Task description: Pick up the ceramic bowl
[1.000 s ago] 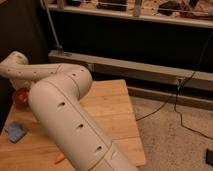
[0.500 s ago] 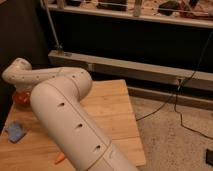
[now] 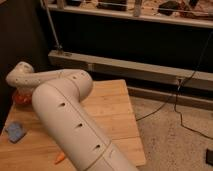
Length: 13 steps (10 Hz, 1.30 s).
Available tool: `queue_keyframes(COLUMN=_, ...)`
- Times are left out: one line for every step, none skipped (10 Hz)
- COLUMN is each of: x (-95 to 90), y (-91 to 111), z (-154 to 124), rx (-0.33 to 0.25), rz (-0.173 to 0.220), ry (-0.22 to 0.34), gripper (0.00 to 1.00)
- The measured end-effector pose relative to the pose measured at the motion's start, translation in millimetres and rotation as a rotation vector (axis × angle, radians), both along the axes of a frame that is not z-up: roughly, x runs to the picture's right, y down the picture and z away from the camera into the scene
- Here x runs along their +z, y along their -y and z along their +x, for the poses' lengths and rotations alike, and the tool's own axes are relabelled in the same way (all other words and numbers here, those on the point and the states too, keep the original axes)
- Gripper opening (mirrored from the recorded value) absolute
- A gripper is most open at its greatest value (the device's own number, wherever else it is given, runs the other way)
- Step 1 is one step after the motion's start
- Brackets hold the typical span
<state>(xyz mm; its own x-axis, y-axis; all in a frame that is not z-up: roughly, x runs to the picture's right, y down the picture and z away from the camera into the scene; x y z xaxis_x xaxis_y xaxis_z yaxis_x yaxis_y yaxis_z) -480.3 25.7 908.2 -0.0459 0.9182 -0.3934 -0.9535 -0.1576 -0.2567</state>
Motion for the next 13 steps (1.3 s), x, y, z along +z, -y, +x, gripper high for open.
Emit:
queue_keyframes(x=1.1, y=-2.1, z=-1.7, rx=-0.005, rz=-0.001, ry=0.004, gripper=0.61)
queue_keyframes(x=2.1, y=-4.8, z=-4.1, rx=-0.010, rz=-0.004, ry=0.010, gripper=0.50)
queue_keyframes(x=2.5, y=-6.6, z=-5.9, rx=-0.012, rz=-0.008, ry=0.014, gripper=0.39)
queue_keyframes(x=2.9, y=-7.4, z=-7.5, rx=-0.015, rz=-0.010, ry=0.016, gripper=0.27)
queue_keyframes(x=2.3, y=-9.0, z=-9.8, rx=-0.021, rz=-0.014, ry=0.019, gripper=0.18)
queue_keyframes(x=1.5, y=-12.3, z=-12.9, rx=-0.033, rz=-0.020, ry=0.022, gripper=0.06)
queue_keyframes(x=0.6, y=-14.6, z=-14.9, rx=-0.042, rz=-0.025, ry=0.022, gripper=0.01)
queue_keyframes(x=0.8, y=-18.0, z=-16.8, rx=-0.058, rz=-0.031, ry=0.019, gripper=0.00)
queue_keyframes(x=0.4, y=-19.7, z=-18.5, rx=-0.068, rz=-0.036, ry=0.018, gripper=0.00)
queue_keyframes(x=0.6, y=-21.0, z=-19.5, rx=-0.077, rz=-0.040, ry=0.015, gripper=0.00)
queue_keyframes(x=0.4, y=-21.4, z=-20.9, rx=-0.084, rz=-0.044, ry=0.013, gripper=0.00)
queue_keyframes(x=-1.0, y=-20.0, z=-23.2, rx=-0.086, rz=-0.045, ry=0.014, gripper=0.00)
queue_keyframes(x=-5.6, y=-14.1, z=-25.7, rx=-0.076, rz=-0.047, ry=0.016, gripper=0.00)
